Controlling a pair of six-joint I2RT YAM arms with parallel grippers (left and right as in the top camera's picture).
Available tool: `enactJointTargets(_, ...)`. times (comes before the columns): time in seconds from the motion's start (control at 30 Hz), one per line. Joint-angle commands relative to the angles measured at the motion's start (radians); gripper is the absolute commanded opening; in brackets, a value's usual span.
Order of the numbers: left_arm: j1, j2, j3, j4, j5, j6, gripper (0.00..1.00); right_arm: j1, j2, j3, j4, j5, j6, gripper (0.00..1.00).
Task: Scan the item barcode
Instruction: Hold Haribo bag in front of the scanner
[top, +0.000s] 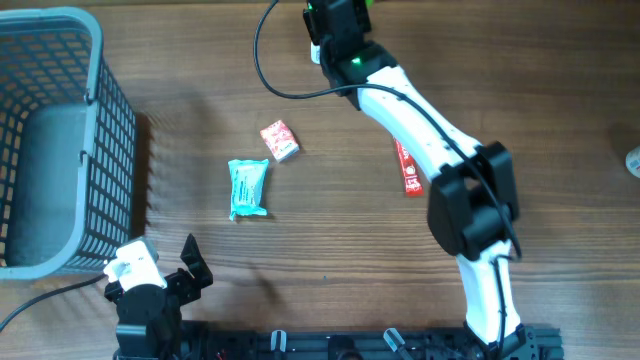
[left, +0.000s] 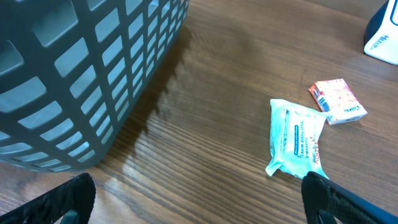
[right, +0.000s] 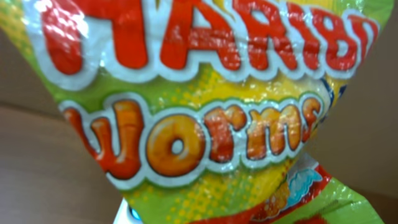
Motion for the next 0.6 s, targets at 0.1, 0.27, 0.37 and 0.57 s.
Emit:
enactJointTargets(0.1,0.004,-0.003,-0.004,0.001,-0.010,-0.005,1.00,0.006,0.177,0.014,0.256,0.081,-0.152,0.05)
enactJointTargets(0.27,0.004,-0.003,-0.004,0.001,-0.010,-0.005,1.00,-0.001,0.218,0.020,0.361,0.096,-0.182,0.04)
enactJointTargets(0.37,0.004,-0.003,-0.004,0.002,-0.010,-0.005,1.00,-0.022,0.218,0.024,0.363,0.097,-0.177,0.05)
enactJointTargets(0.57,0.004,-0.003,-0.004,0.001,-0.010,-0.005,1.00,-0.049,0.214,0.030,0.341,0.249,-0.183,0.04)
